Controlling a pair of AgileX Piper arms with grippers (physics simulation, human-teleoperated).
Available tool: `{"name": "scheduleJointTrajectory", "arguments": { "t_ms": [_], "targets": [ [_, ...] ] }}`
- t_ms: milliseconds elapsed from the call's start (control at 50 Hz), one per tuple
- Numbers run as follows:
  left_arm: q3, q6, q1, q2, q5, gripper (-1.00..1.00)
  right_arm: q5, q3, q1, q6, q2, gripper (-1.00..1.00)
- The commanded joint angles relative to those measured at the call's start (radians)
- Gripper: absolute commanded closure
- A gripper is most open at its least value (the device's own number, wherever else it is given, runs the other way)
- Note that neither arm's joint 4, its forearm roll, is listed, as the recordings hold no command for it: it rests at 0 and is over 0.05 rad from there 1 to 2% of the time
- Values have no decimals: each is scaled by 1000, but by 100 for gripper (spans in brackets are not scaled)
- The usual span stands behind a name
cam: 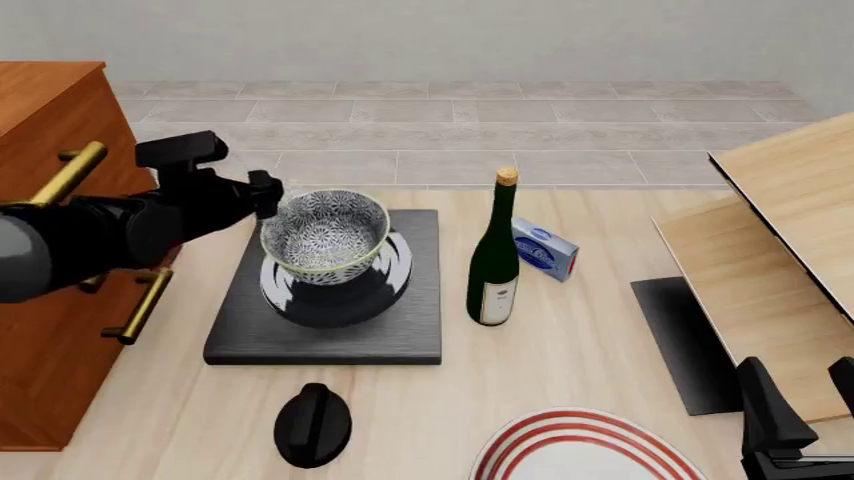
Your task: Put the bowl on the stove.
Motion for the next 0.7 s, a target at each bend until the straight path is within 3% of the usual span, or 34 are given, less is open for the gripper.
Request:
{"name": "scheduleJointTrajectory", "arguments": {
  "t_ms": [20,280,380,700],
  "targets": [
    [11,-4,13,-71,23,-100,0,0,0,0,0,-100],
    [47,-7,-6,-162,40,-100,0,0,0,0,0,-100],
    [63,36,9,-240,56,-100,0,0,0,0,0,-100],
    [144,78,-2,-401,91,-100,0,0,0,0,0,-100]
  ]
}}
